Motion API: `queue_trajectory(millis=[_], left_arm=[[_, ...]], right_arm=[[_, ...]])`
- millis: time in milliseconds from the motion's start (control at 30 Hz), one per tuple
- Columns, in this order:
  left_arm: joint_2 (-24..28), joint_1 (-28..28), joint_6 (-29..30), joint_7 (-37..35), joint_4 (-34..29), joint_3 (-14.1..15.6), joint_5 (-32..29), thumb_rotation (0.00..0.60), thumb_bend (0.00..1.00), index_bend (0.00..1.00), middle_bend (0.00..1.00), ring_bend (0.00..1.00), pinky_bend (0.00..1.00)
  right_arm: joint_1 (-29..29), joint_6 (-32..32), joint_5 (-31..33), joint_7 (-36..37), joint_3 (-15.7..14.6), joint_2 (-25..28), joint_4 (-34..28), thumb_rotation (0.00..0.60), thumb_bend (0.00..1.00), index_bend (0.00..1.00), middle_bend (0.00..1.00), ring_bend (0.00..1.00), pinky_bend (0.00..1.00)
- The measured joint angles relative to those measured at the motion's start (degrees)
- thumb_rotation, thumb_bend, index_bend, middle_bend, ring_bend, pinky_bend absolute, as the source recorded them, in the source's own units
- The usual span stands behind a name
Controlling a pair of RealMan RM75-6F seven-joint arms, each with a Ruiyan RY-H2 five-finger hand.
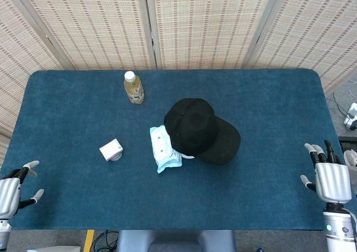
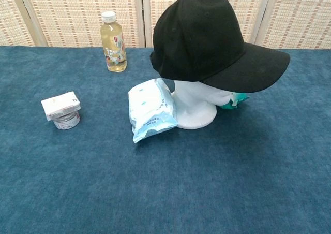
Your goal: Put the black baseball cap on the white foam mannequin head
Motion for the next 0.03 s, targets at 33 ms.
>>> queue_trajectory(millis=[33], left_arm=[[-0.03,-0.07,-0.24,0.10,0.01,0.00,-0.12,0.600,0.19,0.23,0.43,0.33,0.48]], right_arm=[[-0.12,-0.25,0.41,0.35,0.26,0.16,0.04,0.600,0.01,0.20,0.25,0.07,0.35]])
